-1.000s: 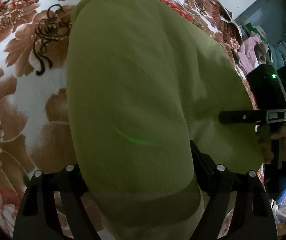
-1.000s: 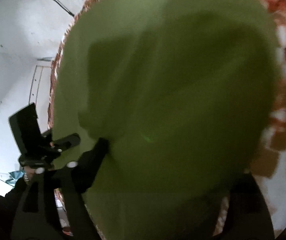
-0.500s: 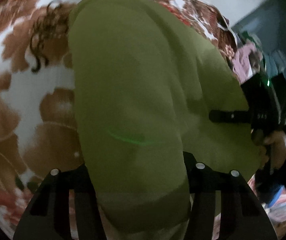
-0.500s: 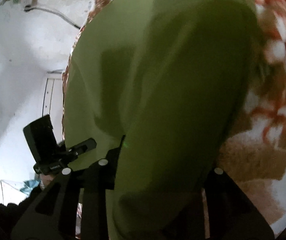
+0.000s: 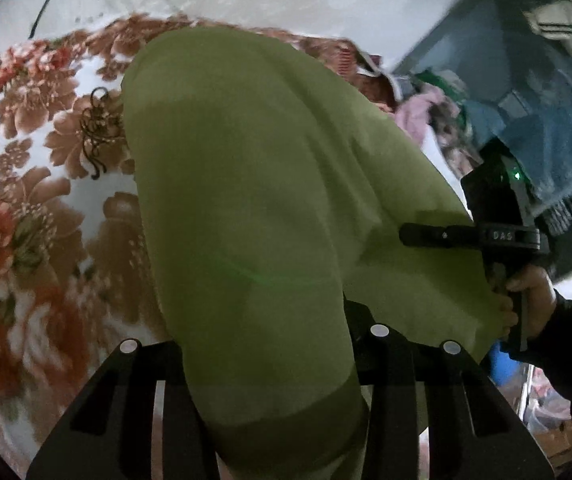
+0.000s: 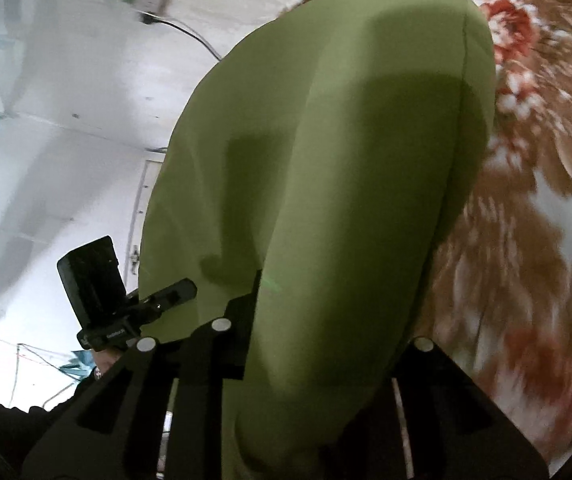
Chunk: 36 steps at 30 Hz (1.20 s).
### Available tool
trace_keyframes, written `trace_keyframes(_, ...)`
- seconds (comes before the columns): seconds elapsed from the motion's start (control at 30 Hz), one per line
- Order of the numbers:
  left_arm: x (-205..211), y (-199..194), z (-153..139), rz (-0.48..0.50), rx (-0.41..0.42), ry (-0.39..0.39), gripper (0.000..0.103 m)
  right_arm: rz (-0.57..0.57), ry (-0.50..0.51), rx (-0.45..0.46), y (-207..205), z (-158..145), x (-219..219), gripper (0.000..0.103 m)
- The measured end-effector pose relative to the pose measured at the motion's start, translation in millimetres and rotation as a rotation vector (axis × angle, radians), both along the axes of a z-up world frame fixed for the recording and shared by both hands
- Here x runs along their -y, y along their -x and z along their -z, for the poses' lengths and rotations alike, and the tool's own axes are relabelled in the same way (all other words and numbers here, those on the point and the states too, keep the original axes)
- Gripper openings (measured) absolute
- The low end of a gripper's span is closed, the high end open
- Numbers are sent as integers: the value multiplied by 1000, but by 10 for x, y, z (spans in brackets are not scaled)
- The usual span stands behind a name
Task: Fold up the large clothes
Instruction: 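Grasp the folded jacket bundle with the left gripper while the right gripper grasps it, then carry the folded jacket with both grippers onto the blue garment pile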
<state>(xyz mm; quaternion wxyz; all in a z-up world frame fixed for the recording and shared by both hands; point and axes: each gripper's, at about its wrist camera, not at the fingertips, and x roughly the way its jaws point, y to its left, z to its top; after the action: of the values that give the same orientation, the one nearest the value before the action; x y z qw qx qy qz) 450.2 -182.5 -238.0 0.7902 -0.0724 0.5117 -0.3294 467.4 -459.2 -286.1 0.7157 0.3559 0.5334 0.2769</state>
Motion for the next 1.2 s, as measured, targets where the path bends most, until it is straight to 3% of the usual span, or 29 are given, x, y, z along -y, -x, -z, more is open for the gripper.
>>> trace_keyframes(0.13,191,548,-518,112,21,13,36,93,14,20,840,-579,212,19)
trace_keyframes(0.2,444,847,-806,216,45,27,36,154,34,37,1285,-855,393,19)
trace_keyframes(0.37,1158,1502,-1425,439,106,77,35,412,56,77,2709,-1617,1053,19)
trace_keyframes(0.53,2317,2180,-2021,689,128,146,35,637,83,110,3921,-2228,1788,20)
trace_keyframes(0.73,3941,2609,-2224,912,138,202,35,904,131,125,4873,-2519,2924,20)
trace_keyframes(0.9,5160,2638,-1899,1041,74,214,36,1014,134,106,5133,-2298,3777,21)
trace_keyframes(0.97,5473,2547,-1606,1059,43,192,36,1007,124,80,5021,-1960,4026,22)
trace_keyframes(1.07,5797,2241,-897,1055,-27,158,38,968,89,79,4914,-1219,4380,24)
trace_keyframes(1.13,5993,1938,-158,996,-127,51,39,950,52,24,4766,-531,4506,24)
trace_keyframes(1.2,6146,1897,317,998,-134,-80,44,925,82,-58,4717,-52,4523,24)
